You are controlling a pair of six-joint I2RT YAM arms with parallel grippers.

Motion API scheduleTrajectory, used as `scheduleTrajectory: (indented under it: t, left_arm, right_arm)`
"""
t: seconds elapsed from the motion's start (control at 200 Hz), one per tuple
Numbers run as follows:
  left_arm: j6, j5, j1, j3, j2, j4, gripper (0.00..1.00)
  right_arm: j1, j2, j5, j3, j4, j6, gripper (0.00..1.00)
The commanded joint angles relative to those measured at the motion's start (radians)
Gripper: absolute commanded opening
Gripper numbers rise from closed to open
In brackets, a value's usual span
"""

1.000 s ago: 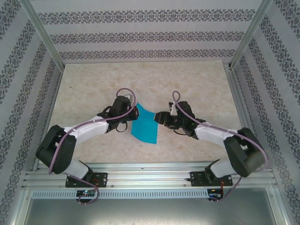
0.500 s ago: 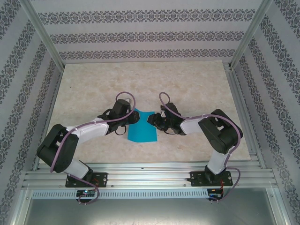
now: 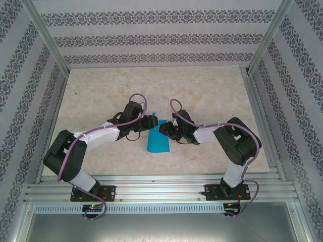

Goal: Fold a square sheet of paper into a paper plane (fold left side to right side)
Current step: First fold in half a square sheet of paper at the center of the table.

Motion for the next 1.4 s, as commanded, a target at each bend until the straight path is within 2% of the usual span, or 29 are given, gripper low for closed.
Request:
scheduleTrajectory:
  t: [0.0,0.634,1.099,1.394]
  left_arm:
    - [-0.061,0.018,0.008,0.037,0.03,-0.021,0.5]
    - [-0.128,0.055,0.008,0.053,0.107,0.04,0.48]
    - [-0.184,0.059,0.008,0.098,0.163,0.053,0.5]
    - [-0.197,0.064,0.008,0.129,0.194,0.05,0.5]
  right_arm:
    - [-0.017,-0.011,0.024,0.001,-0.036,-0.042,0.39]
    - [-0.055,0.002,-0.003,0.017,-0.05,-0.064,0.4]
    - [-0.083,-0.126,-0.01,-0.042,-0.017,-0.086,0.48]
    - [-0.034,-0.21,0.016,-0.147,0.131,-0.024,0.53]
